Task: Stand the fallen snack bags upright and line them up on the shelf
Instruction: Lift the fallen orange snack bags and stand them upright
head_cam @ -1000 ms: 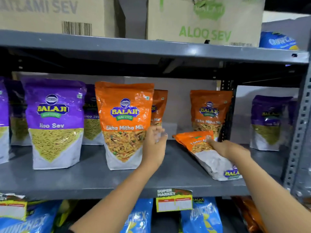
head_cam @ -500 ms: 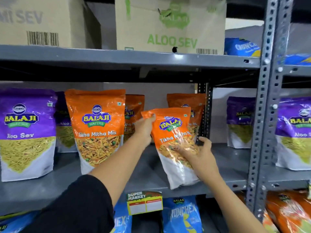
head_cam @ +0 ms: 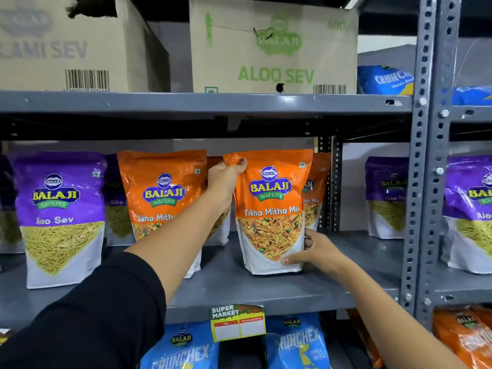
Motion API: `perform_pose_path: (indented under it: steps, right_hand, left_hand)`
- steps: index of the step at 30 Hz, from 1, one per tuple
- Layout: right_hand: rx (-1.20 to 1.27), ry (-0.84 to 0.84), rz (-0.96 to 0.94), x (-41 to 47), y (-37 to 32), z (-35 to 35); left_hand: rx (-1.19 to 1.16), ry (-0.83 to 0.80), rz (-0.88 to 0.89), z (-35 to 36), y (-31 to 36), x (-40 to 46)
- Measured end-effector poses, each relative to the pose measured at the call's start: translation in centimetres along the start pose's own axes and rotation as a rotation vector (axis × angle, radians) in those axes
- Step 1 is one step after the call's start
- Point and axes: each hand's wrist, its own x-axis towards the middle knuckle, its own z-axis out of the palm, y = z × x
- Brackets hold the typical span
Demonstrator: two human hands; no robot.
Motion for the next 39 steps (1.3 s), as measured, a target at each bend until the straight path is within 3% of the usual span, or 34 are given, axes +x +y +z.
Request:
perform_pose_path:
  steps: [8,14,19,27,34,39]
  right_hand:
    - [0.085,0.029,-0.042,0.0,2.6,-0.2]
    - [0.124,0.075,-0.104,0.3,2.9,0.0]
    - [0.15,0.164,-0.113,0.5,3.2,-0.1]
    - [0.265,0.351,-0.09,0.6,3.1,-0.6]
    - [0.306,0.477,-0.101,0.7,3.6,-1.2]
    - [0.329,0.541,-0.13,0.5,3.8,-1.2]
  left_hand:
    - [0.002,0.002,-0.031,0.4,-3.9,-3.4]
    - [0.461,-0.045,-0.13,-3.5,-13.2,-8.8]
    - [0.294,-0.087,-0.157,-3.1,-13.8,-8.1]
    - [0.288,-0.165,-0.214,-0.1,-15.5,-7.2]
    - [0.566,-0.153,-0.183,2.8,-16.0,-7.3]
    - [0.63,-0.154,-0.191,3.8,-16.1,-7.4]
